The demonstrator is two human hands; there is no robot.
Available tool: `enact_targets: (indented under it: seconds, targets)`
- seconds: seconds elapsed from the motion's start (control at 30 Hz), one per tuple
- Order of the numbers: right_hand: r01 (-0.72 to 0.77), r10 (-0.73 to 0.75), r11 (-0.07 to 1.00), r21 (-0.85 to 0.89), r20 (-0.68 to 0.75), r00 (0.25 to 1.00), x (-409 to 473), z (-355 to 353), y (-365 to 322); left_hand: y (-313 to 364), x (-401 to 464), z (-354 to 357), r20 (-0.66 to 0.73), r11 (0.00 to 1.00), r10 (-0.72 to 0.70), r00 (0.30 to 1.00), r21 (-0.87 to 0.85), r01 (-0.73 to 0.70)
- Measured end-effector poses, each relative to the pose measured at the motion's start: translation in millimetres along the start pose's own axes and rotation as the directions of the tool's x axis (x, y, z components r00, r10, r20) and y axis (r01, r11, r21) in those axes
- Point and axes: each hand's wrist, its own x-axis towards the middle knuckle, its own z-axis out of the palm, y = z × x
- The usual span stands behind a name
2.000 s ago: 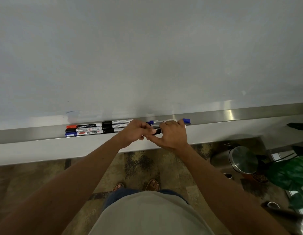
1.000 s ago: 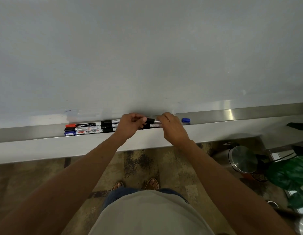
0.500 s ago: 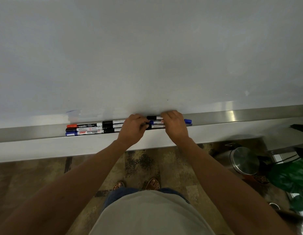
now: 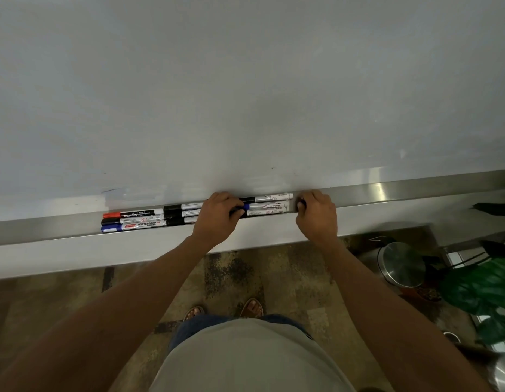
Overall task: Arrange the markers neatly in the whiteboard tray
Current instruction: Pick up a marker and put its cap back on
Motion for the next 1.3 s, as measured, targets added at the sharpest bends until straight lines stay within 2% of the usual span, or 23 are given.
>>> enact_targets:
  seconds: [0.2, 0.3, 0.4, 0.5, 0.6, 0.73, 0.9, 1.0, 1.1, 1.13, 1.2, 1.3]
  targets:
    - [-0.038, 0.025, 0.987, 0.156, 0.086, 0.996, 10, 0, -1, -2, -4, -2, -0.028, 1.000, -0.017, 0.999, -0.009, 0.017]
    - [-0.024, 0.022, 0.988, 0.154, 0.010, 1.000, 6, 4, -5, -3, -5, -5, -0.054, 0.999, -0.014, 0.998, -0.035, 0.012]
    - [-0.102, 0.123, 0.957, 0.270, -0.064, 0.990, 2, 5, -13, -3, -5, -7, -0.072, 0.998, -0.003, 0.997, -0.056, -0.001]
    - [-0.024, 0.036, 0.894, 0.448, -0.020, 0.999, -1, 3, -29, -1, -6, -6, -0.073, 0.996, 0.005, 0.997, -0.088, -0.012]
    - [0.050, -0.076, 0.848, 0.527, 0.029, 0.997, -1, 2, -50, 1, -6, -4, -0.058, 0.990, 0.053, 0.997, -0.127, -0.060]
    - [-0.015, -0.107, 0.751, 0.660, 0.144, 0.984, -4, 7, -74, 6, -7, -3, -0.014, 0.975, 0.095, 0.995, -0.202, -0.095]
    - [-0.098, -0.101, 0.709, 0.699, 0.237, 0.966, -5, 13, -82, 3, -10, -5, -0.001, 0.970, 0.073, 0.997, -0.234, -0.071]
    - [-0.022, -0.125, 0.760, 0.649, 0.180, 0.976, -6, 13, -79, 0, -12, -6, -0.005, 0.978, 0.042, 0.999, -0.204, -0.042]
    - [0.193, -0.186, 0.914, 0.357, -0.055, 0.981, -6, 15, -64, -5, -14, -6, -0.049, 0.989, 0.007, 0.999, -0.150, -0.014]
    - [0.234, -0.221, 0.941, 0.244, -0.079, 0.972, -6, 16, -57, -7, -15, -5, -0.056, 0.990, -0.003, 0.998, -0.141, -0.005]
    - [0.264, -0.263, 0.960, 0.091, -0.024, 0.965, -7, 18, -46, -11, -17, -5, -0.056, 0.991, -0.024, 0.998, -0.131, 0.016]
    - [0.285, -0.286, 0.958, 0.021, 0.031, 0.958, -7, 21, -40, -14, -17, -4, -0.052, 0.994, -0.028, 0.998, -0.103, 0.023]
